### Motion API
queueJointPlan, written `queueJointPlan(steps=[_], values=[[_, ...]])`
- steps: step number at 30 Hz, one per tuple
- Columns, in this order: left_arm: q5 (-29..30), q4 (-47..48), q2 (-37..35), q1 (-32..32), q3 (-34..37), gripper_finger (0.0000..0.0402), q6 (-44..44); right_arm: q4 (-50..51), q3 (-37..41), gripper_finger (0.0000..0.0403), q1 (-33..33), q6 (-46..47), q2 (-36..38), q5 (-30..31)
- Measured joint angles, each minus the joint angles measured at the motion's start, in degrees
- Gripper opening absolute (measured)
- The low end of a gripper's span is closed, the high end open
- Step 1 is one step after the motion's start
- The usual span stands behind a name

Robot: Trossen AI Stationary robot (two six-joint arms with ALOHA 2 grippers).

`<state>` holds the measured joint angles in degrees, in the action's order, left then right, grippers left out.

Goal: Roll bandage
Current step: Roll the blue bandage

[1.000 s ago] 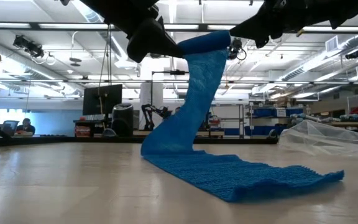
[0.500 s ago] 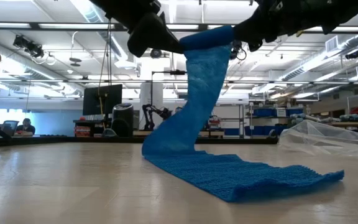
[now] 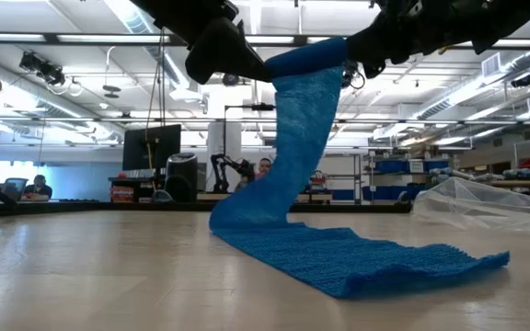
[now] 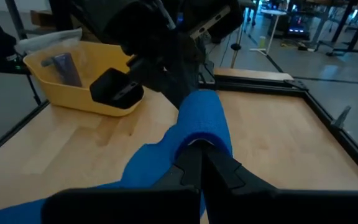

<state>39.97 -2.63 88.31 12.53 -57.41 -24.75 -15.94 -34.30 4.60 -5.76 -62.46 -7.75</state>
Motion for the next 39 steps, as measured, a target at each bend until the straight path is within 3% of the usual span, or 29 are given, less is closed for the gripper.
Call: queueJointPlan(steps=[9, 13, 20, 27, 39], values=[[-2.2, 0.93, 0.02, 0.02, -2.13, 0.0018, 0.37, 2.58, 0.0, 0.0022, 1.68, 5.29, -0.17, 3.52], [-4.92, 2.06, 0.02, 0.11, -3.55, 0.0018, 1.46, 2.66, 0.0, 0.0008, 2.1, 4.81, -0.27, 3.93], [-5.21, 6.17, 0.0, 0.17, -5.01, 0.0018, 3.55, 1.15, 0.0, 0.0002, 2.14, 2.86, -0.22, -2.91], [-1.9, 7.63, 0.0, -0.1, -5.01, 0.0018, 5.3, -0.38, 0.0, 0.0001, 1.86, 2.47, -0.22, -13.13], [0.68, 8.78, -0.02, -0.13, -5.16, 0.0019, 8.24, -1.2, 0.0, 0.0001, 1.66, 0.81, -0.33, -12.15]])
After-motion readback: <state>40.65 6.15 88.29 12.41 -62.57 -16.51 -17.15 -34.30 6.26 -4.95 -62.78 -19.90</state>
